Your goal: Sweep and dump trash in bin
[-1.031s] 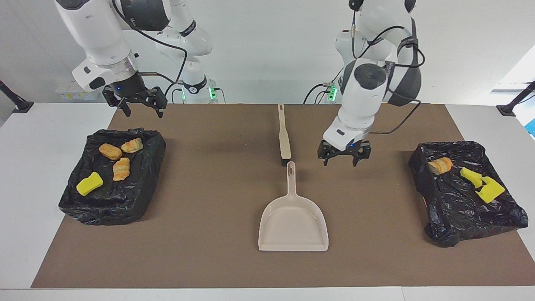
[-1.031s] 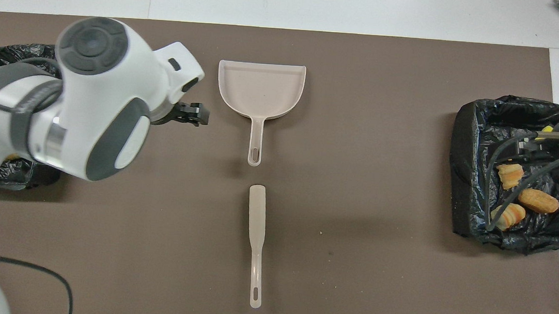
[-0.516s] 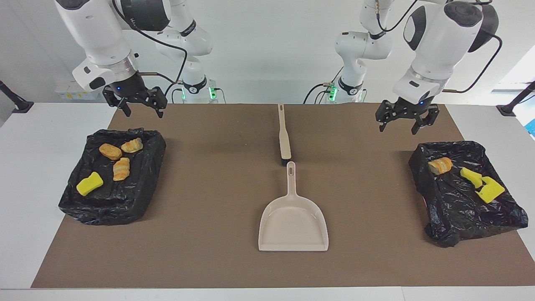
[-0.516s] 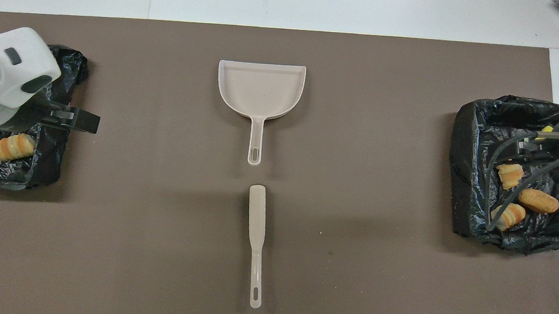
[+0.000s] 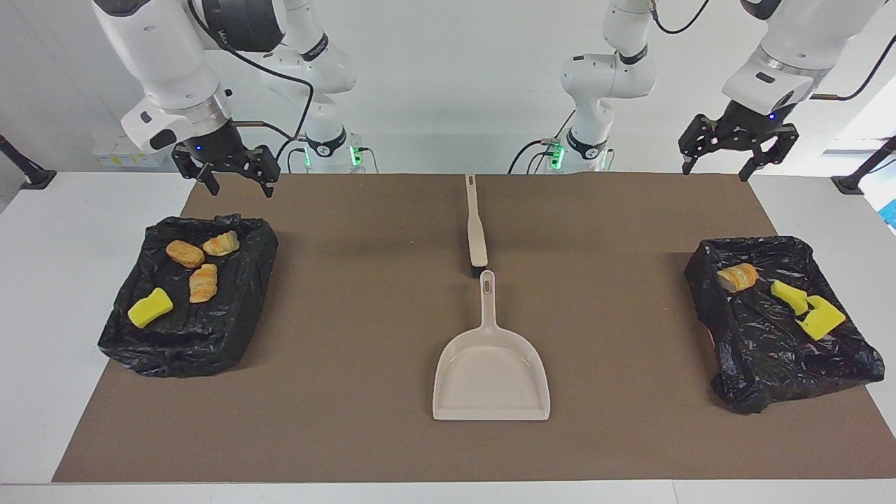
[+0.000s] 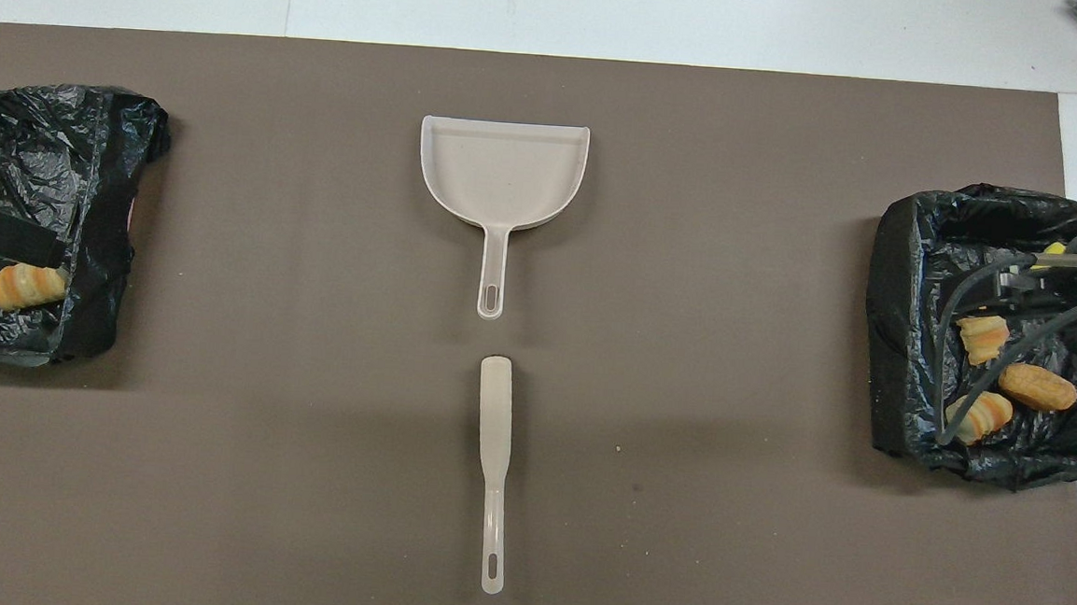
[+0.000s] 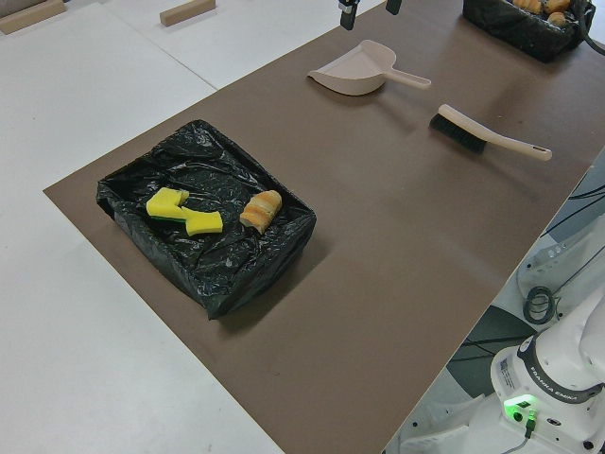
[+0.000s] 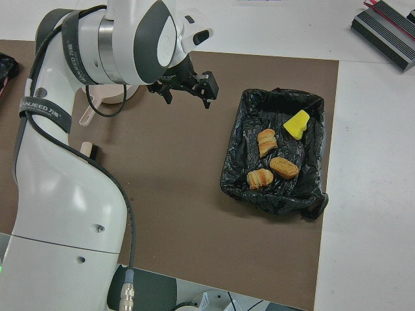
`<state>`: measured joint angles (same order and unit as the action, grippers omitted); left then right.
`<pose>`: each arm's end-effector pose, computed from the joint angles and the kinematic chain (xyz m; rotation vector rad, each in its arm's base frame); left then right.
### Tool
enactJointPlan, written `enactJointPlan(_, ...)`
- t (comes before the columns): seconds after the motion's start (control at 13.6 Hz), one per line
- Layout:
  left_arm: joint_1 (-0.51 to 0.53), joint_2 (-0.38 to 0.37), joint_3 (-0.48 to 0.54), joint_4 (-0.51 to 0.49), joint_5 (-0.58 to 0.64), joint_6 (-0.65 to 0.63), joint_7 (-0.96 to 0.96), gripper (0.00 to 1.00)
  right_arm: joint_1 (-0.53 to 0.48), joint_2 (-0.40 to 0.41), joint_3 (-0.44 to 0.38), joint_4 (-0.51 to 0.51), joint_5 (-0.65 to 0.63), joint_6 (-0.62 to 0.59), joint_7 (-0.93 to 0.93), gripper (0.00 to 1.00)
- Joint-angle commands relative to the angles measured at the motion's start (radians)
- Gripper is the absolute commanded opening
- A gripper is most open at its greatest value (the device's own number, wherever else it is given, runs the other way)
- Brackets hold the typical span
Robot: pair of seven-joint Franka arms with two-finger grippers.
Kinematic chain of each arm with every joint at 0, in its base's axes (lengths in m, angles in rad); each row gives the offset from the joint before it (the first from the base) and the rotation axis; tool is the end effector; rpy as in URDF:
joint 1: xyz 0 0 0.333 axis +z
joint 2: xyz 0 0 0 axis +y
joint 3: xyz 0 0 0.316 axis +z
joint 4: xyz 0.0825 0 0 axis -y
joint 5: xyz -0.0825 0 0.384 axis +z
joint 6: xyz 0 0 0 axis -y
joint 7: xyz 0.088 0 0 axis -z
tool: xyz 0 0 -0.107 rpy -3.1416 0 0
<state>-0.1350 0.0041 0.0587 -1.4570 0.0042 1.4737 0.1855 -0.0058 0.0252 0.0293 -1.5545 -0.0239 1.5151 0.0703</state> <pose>0.5442 -0.0412 0.6668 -3.1097 0.4087 -0.0194 0.5560 0.0102 0.6135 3.1130 -0.0737 -0.0988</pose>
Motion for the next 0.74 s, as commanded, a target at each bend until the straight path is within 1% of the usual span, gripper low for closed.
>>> enactJointPlan(0.0, 0.023, 0.011, 0.001, 0.034, -0.016, -0.033, 0.026, 1.00, -0.006, -0.014, 0.001, -0.021, 0.013, 0.025, 0.005, 1.00)
enactJointPlan(0.07, 0.024, 0.001, 0.007, 0.020, -0.018, -0.029, 0.023, 1.00, -0.006, -0.016, 0.001, -0.021, 0.013, 0.025, 0.005, 1.00)
enactJointPlan(0.37, 0.023, 0.001, 0.007, 0.012, -0.016, 0.019, 0.018, 1.00, -0.006, -0.016, 0.001, -0.021, 0.013, 0.025, 0.005, 1.00)
enactJointPlan(0.66, 0.021, 0.001, 0.007, 0.010, -0.016, 0.028, 0.022, 1.00, -0.006, -0.014, 0.003, -0.021, 0.013, 0.025, 0.005, 1.00)
